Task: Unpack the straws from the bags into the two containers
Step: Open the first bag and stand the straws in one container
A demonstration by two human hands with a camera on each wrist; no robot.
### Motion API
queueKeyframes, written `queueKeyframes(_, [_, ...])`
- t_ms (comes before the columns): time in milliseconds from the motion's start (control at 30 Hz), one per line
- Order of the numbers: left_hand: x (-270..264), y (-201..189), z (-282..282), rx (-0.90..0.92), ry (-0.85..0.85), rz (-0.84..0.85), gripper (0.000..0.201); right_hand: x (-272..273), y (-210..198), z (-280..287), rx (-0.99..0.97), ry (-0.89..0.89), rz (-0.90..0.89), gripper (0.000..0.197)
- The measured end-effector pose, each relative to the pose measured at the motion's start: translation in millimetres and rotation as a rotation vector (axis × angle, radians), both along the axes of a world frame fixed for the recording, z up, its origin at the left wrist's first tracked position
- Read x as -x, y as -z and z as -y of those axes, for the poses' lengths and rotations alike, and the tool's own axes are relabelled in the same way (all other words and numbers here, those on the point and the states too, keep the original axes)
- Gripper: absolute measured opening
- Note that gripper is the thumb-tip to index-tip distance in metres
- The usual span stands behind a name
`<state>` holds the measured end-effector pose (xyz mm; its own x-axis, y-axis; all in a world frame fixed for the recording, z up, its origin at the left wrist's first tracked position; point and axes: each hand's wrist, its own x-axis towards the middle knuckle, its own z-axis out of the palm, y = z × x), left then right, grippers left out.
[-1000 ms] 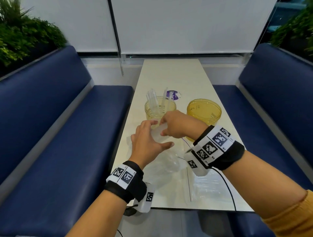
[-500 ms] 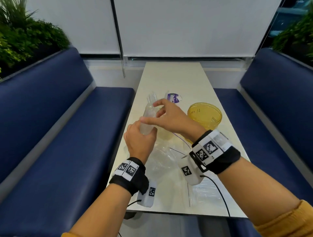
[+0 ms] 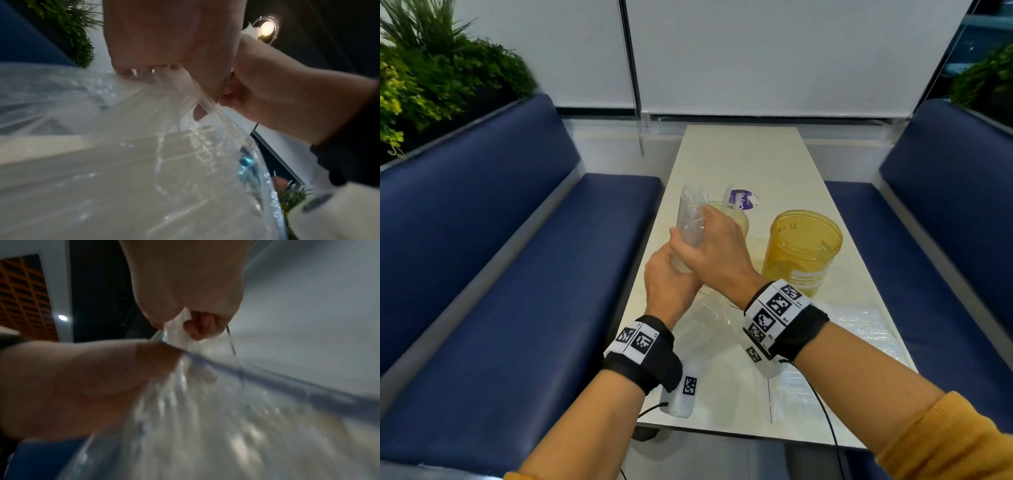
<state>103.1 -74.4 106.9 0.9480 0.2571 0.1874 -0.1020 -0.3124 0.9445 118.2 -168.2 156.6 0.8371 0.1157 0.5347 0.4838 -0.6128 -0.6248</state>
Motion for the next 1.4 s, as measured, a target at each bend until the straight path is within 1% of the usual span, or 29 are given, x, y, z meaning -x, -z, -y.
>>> queueKeyframes(67, [1,2,-3,-0.014,0.034,-0.009,0.038,-5,-9,0,0.005,-0.037,-0.011,0.016])
queueKeyframes(167, [-1,8,-8,-0.02,0.05,-0.082,0.047,-11,-32,6,0.0,-0.061,-0.001,0.02])
queueKeyframes(300, [0,15,-11,-0.039,0.05,-0.117,0.055,-24,-85,21,-0.062,-0.056,0.027,0.032])
queueKeyframes(367, [1,17,-12,-0.061,0.046,-0.119,0.061,-31,-113,30,-0.125,-0.05,0.046,0.029])
queueKeyframes(433, [1,19,-14,-0.074,0.04,-0.084,0.058,-42,-134,39,-0.19,-0.016,0.1,0.023])
queueKeyframes(500, [0,20,-17,-0.086,0.03,-0.058,0.057,-58,-143,46,-0.217,0.034,0.156,0.025])
queueKeyframes(567, [0,19,-19,-0.097,0.017,-0.05,0.056,-78,-138,49,-0.203,0.097,0.168,0.031])
queueKeyframes(600, [-1,18,-20,-0.099,0.013,-0.048,0.055,-88,-131,50,-0.179,0.123,0.153,0.029])
queueKeyframes(667, [-2,17,-23,-0.102,0.017,-0.048,0.053,-105,-111,48,-0.115,0.156,0.103,0.024])
queueKeyframes(767, [-3,13,-26,-0.104,0.029,-0.058,0.053,-127,-72,43,-0.032,0.179,0.025,0.026])
queueKeyframes(833, [-2,10,-28,-0.112,0.03,-0.058,0.052,-139,-47,41,-0.016,0.184,-0.039,0.025])
queueKeyframes(967, [-1,4,-31,-0.086,0.035,-0.05,0.05,-160,-14,41,0.054,0.226,-0.141,0.028])
queueKeyframes(1033, [-2,3,-33,-0.05,0.047,-0.044,0.051,-167,-1,43,0.142,0.247,-0.212,0.033])
queueKeyframes(1100, [-3,3,-34,-0.033,0.052,-0.043,0.051,-170,19,46,0.282,0.236,-0.352,0.038])
queueKeyframes(1167, [-4,3,-34,-0.018,0.055,-0.047,0.05,-169,38,48,0.412,0.217,-0.476,0.048])
queueKeyframes(1200, [-4,2,-34,-0.012,0.057,-0.046,0.05,-166,43,49,0.441,0.232,-0.494,0.055])
queueKeyframes(1233, [-5,1,-34,-0.007,0.055,-0.045,0.049,-164,44,49,0.445,0.259,-0.477,0.062])
queueKeyframes(1300, [-7,0,-34,-0.015,0.055,-0.056,0.049,-158,38,47,0.392,0.306,-0.385,0.075])
queueKeyframes(1367, [-8,-2,-32,-0.01,0.066,-0.061,0.049,-155,26,46,0.318,0.284,-0.247,0.091])
queueKeyframes(1400, [-9,-2,-32,-0.007,0.073,-0.058,0.049,-155,21,46,0.313,0.265,-0.16,0.094])
